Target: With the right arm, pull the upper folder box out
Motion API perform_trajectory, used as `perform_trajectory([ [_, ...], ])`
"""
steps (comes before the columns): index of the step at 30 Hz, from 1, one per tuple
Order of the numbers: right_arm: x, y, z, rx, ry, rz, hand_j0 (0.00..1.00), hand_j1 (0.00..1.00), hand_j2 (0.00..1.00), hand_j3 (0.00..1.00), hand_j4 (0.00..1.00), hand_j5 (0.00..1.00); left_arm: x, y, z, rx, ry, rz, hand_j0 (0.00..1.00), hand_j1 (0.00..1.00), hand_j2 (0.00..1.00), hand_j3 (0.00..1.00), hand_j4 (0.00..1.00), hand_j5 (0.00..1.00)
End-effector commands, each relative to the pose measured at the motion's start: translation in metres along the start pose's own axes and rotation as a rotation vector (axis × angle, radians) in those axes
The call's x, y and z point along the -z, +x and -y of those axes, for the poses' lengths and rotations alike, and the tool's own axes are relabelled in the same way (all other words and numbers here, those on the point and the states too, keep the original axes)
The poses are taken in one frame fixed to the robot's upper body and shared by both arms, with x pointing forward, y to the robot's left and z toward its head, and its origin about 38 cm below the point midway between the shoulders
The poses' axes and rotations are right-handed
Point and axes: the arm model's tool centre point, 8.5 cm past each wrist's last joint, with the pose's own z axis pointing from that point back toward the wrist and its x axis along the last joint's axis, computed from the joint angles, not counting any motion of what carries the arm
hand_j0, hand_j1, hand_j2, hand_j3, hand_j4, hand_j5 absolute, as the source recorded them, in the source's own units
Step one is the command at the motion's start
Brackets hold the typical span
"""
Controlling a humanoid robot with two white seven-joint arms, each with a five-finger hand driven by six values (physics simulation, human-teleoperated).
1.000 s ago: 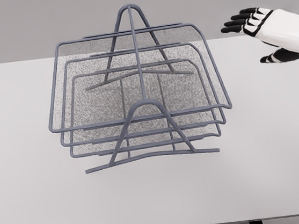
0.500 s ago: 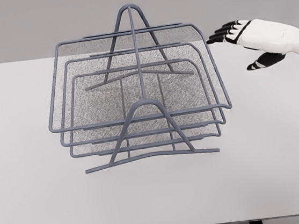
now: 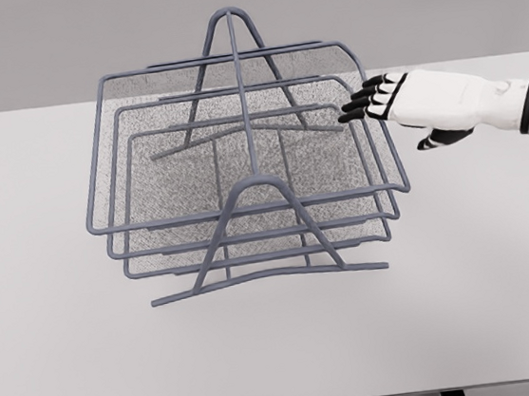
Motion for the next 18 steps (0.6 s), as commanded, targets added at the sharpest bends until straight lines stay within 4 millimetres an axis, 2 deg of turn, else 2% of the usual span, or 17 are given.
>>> perform_trajectory([
  [1, 0.002, -0.001, -0.009, -0.029, 0.048, -0.008, 1.0, 1.0, 1.0, 1.0, 1.0, 1.0, 0.0, 0.0, 0.0, 0.0, 0.0, 0.0, 1.0, 1.0, 1.0, 1.0, 1.0, 1.0],
  [3, 0.001, -0.001, -0.01, -0.033, 0.052, -0.01, 1.0, 1.0, 1.0, 1.0, 1.0, 1.0, 0.0, 0.0, 0.0, 0.0, 0.0, 0.0, 1.0, 1.0, 1.0, 1.0, 1.0, 1.0],
  [18, -0.046, -0.022, -0.007, -0.057, 0.113, -0.107, 1.0, 1.0, 1.0, 1.0, 1.0, 1.0, 0.0, 0.0, 0.0, 0.0, 0.0, 0.0, 1.0, 1.0, 1.0, 1.0, 1.0, 1.0],
])
